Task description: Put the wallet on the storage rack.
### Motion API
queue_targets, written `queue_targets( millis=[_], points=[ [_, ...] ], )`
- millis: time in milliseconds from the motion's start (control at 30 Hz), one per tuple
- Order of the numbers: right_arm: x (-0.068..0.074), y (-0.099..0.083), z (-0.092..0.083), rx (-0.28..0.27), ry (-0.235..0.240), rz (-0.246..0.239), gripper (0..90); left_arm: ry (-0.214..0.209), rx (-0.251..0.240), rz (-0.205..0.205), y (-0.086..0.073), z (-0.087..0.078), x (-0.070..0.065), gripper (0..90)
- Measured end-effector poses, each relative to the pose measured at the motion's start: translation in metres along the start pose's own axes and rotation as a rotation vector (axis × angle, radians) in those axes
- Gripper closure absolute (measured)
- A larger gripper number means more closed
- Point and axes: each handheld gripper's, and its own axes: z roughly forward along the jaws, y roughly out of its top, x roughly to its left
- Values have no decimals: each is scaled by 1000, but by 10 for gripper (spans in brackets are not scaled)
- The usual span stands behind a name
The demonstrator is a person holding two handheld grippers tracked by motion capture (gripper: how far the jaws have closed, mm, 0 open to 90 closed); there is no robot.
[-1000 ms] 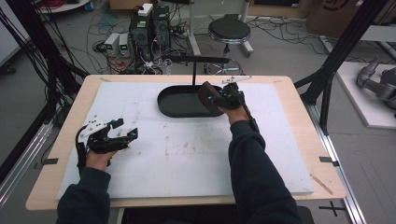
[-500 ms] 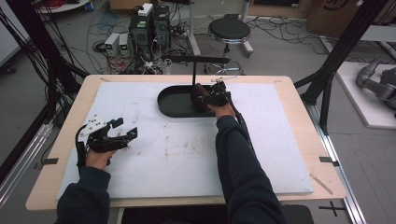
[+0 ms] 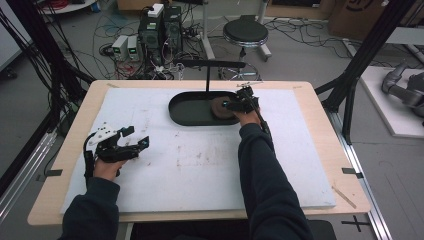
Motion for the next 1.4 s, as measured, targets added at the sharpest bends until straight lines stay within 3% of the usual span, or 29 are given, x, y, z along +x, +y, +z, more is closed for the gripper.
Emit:
queue_targets(
  millis=[67,233,300,500,733,900,1133,1400],
  points=[
    [-3,1,-10,2,8,-10,363,-2,0,-1,0,0,0,208],
    [-1,3,-49,-37,17,-101,315,-1,-6,-15,0,0,1,208],
    [0,-5,-67,-85,27,-167,298,-1,-8,-22,0,0,1,208],
    [-4,-40,-106,-69,36,-228,220,3,-15,-33,1,0,0,204],
    [-10,-101,-141,-133,14,-201,213,4,-13,-24,1,-1,-3,199],
    [-12,-127,-160,-169,-11,-178,213,7,-14,-18,0,-2,-5,199],
    [-16,-149,-166,-163,-31,-155,214,0,-7,-7,0,1,-9,199],
    [-18,-152,-162,-128,-51,-161,214,3,-7,-3,0,2,-9,199]
  ],
)
